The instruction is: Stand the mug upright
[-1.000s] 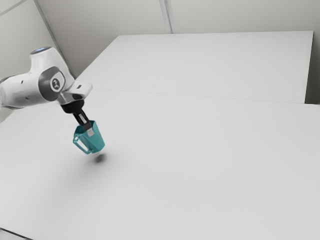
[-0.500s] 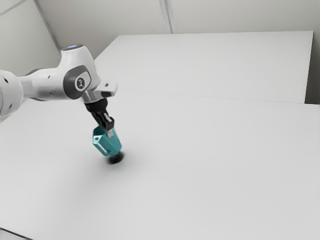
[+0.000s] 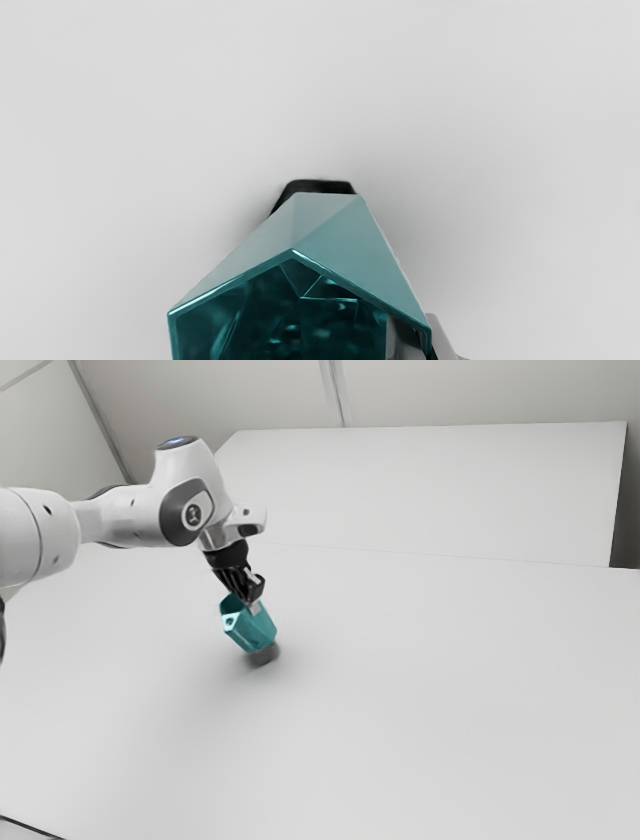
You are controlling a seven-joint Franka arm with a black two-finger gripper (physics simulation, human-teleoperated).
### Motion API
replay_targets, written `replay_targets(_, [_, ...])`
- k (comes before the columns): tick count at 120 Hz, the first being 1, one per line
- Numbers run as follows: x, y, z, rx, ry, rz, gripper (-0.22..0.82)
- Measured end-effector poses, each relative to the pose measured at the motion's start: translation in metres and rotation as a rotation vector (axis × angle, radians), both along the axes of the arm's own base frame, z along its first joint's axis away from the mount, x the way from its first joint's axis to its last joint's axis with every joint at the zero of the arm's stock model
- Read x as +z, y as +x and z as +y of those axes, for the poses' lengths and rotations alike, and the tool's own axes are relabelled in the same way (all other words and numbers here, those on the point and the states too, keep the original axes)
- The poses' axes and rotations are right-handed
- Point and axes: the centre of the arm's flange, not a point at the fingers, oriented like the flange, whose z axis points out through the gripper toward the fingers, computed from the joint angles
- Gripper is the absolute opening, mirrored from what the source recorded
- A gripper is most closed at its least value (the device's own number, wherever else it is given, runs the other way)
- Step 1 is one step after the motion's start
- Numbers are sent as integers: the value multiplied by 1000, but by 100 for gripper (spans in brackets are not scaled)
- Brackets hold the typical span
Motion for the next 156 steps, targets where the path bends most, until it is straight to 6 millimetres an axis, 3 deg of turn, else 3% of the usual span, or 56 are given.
replay_targets(24, [-6, 4, -16, 16, -12, -23, -18])
replay_targets(65, [-4, 1, -62, 72, -96, -24, -18])
replay_targets(119, [-25, -7, -72, 165, -116, 28, -18])
replay_targets(126, [-26, -7, -72, 173, -117, 32, -10])
replay_targets(142, [-26, -7, -73, 193, -126, 38, 19])
replay_targets(156, [-16, -6, -73, 210, -137, 23, 37])
